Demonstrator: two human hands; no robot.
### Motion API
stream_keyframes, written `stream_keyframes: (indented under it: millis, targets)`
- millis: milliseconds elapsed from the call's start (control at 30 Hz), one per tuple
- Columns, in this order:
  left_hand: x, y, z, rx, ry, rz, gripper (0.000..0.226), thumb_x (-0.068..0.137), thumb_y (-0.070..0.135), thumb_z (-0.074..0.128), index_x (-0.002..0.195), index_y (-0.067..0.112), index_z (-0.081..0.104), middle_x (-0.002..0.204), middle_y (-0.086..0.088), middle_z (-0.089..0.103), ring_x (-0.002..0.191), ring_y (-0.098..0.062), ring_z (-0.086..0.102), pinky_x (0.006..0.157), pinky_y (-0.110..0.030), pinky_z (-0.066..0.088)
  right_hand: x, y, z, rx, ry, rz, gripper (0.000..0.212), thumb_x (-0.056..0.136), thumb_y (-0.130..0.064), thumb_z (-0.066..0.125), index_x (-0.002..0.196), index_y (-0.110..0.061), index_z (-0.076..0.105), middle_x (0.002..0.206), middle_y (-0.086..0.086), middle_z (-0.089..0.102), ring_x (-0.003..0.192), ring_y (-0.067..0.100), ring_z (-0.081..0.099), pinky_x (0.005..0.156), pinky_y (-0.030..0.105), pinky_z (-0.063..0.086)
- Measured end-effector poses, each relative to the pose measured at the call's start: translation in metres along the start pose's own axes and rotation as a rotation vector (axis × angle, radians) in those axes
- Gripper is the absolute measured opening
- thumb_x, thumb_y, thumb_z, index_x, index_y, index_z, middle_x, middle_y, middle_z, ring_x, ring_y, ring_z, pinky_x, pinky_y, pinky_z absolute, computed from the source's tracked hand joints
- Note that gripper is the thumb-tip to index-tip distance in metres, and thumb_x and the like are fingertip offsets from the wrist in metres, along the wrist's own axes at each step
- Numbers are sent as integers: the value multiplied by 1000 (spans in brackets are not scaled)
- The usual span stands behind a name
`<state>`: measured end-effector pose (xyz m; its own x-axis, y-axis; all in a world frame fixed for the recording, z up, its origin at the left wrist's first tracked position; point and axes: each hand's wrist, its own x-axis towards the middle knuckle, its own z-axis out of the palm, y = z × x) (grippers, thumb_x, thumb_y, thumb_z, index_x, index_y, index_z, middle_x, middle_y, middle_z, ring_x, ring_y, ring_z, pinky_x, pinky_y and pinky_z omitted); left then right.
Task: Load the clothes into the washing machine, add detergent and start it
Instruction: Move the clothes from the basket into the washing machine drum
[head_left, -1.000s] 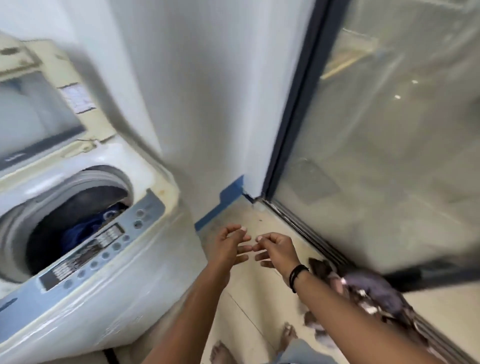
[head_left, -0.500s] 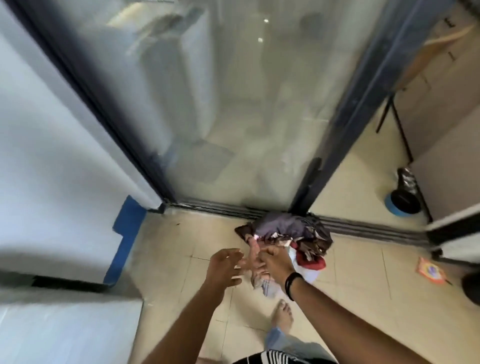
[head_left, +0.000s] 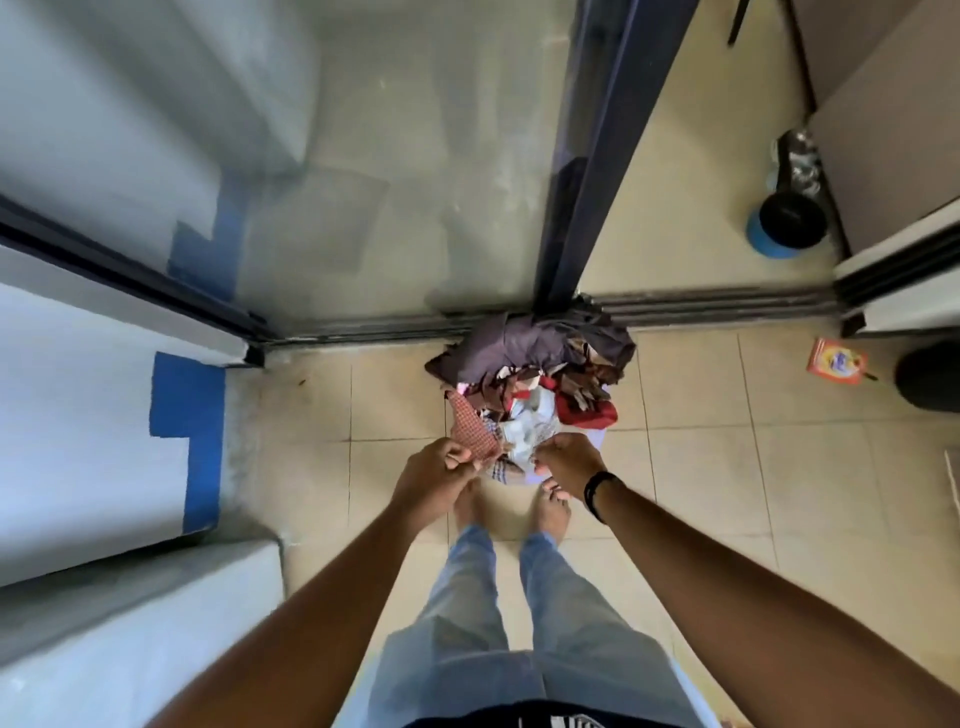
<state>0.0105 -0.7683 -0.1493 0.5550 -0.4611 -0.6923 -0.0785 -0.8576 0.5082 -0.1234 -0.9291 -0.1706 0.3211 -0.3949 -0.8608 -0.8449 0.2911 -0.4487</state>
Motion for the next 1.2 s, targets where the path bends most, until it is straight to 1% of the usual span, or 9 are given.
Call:
stream_keyframes:
  millis: [167, 367, 533, 667, 733, 800, 867, 1033, 1200]
  targets:
    - [64, -23, 2, 164, -70, 9, 23, 84, 34, 75, 102, 20, 70, 105, 5, 75, 98, -12, 70, 87, -28, 54, 31, 9, 17, -39, -16, 37, 14, 85, -18, 60, 77, -8, 66, 85, 18, 75, 49, 20, 58, 52, 27, 47]
    - [161, -50, 4, 323, -73, 65, 19, 85, 31, 71, 100, 20, 73, 104, 2, 77, 93, -15, 71, 87, -35, 58, 95, 23, 53, -27, -40, 90, 14, 80, -24, 60, 73, -13, 65, 81, 14, 75, 69, 36, 71, 65, 46, 60]
    - [237, -67, 16, 317, -61, 66, 25, 88, 21, 69, 113, 22, 68, 115, 2, 73, 100, -18, 70, 89, -36, 57, 156, 30, 85, -117, -94, 78, 23, 87, -19, 56, 90, 2, 65, 83, 19, 69, 75, 34, 65, 61, 37, 46]
    - [283, -88, 31, 306, -90, -7, 42, 87, 13, 66, 127, 23, 58, 117, -6, 70, 103, -24, 67, 85, -33, 56, 206, 32, 105, -232, -45, 56, 18, 83, -21, 57, 70, -10, 60, 72, 12, 64, 74, 33, 62, 64, 38, 49]
    - [299, -96, 37, 313, -62, -20, 44, 89, 11, 61, 131, 23, 55, 120, -7, 69, 105, -26, 67, 81, -31, 54, 226, 31, 114, -287, -11, 52, 12, 84, -19, 58, 86, -14, 69, 89, 10, 69, 89, 30, 64, 75, 33, 51]
    - [313, -105, 41, 354, -18, -24, 47, 89, 10, 58, 133, 25, 54, 126, -6, 67, 111, -29, 65, 85, -33, 52, 242, 29, 123, -340, 5, 37, 35, 86, -18, 57, 120, -18, 66, 118, 11, 67, 109, 30, 62, 90, 33, 49]
    - [323, -115, 43, 428, 6, -14, 44, 90, 11, 60, 131, 26, 56, 125, -5, 68, 111, -30, 65, 87, -35, 53, 254, 26, 131, -353, -13, 4, 49, 87, -19, 56, 136, -22, 55, 131, 11, 63, 120, 30, 59, 99, 35, 48]
    - [344, -140, 47, 469, 49, 76, 35, 94, 19, 65, 127, 27, 60, 115, -1, 73, 100, -24, 70, 74, -32, 52, 275, 25, 149, -345, -64, -5, 55, 88, -19, 59, 142, -18, 48, 136, 12, 60, 122, 30, 58, 102, 38, 48]
    - [351, -147, 47, 512, 89, 179, 20, 99, 28, 58, 116, 26, 67, 108, -1, 74, 94, -24, 69, 69, -32, 50, 287, 27, 158, -431, -20, -54, 51, 89, -17, 62, 139, -18, 50, 135, 10, 58, 121, 29, 57, 100, 40, 49]
